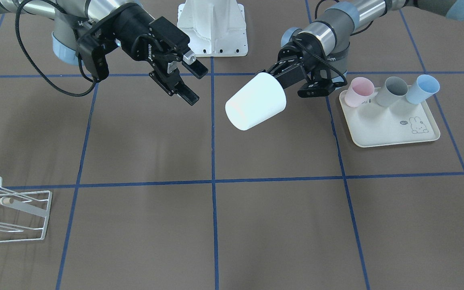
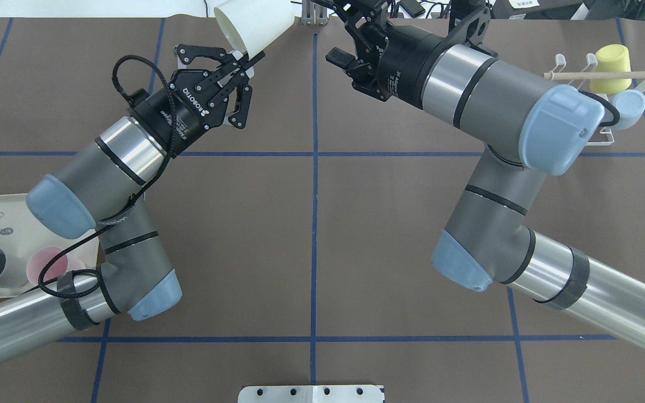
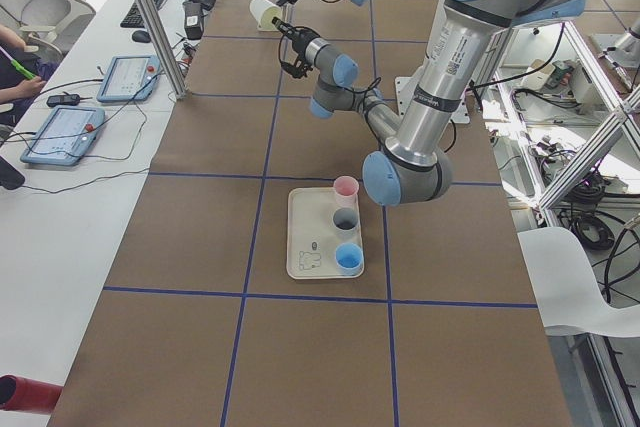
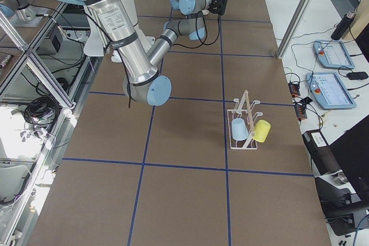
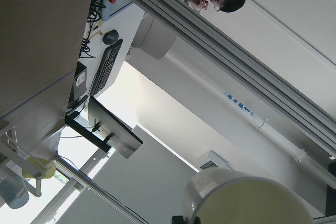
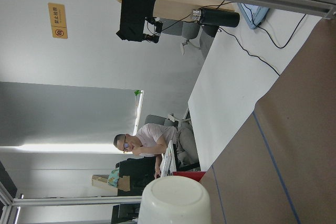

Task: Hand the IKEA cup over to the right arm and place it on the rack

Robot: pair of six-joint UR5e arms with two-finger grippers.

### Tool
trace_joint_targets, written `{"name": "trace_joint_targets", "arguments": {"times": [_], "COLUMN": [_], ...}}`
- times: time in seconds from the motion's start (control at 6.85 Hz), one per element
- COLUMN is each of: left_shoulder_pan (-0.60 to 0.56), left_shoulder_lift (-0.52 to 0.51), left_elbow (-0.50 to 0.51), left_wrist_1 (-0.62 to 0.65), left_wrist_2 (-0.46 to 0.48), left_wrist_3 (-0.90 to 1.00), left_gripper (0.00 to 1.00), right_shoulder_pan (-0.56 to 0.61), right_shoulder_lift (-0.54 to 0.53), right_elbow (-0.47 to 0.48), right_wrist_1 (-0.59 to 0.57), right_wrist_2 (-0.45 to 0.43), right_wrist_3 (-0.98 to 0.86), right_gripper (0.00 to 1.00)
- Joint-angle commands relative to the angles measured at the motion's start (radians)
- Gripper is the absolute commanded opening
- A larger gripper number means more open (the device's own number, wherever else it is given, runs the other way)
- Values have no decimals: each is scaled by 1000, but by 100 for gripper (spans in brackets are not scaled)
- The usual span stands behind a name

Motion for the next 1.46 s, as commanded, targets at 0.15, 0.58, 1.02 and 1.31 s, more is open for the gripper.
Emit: {"name": "trace_joint_targets", "arguments": {"times": [0.15, 0.58, 1.02, 1.31], "left_shoulder_pan": [12, 45, 67, 94], "left_shoulder_lift": [-25, -39, -54, -69], "left_elbow": [19, 19, 12, 9], "left_wrist_1": [12, 16, 15, 15], "left_wrist_2": [5, 18, 21, 45], "left_wrist_3": [7, 15, 64, 76], "left_gripper": [0, 0, 0, 0], "right_shoulder_pan": [-10, -12, -12, -10], "right_shoulder_lift": [1, 1, 1, 1], "right_elbow": [-11, -12, -15, -15], "right_wrist_1": [1, -1, -1, -1], "right_wrist_2": [-5, -5, -5, -5], "right_wrist_3": [-5, -6, -6, -6], "right_gripper": [100, 100, 100, 100]}}
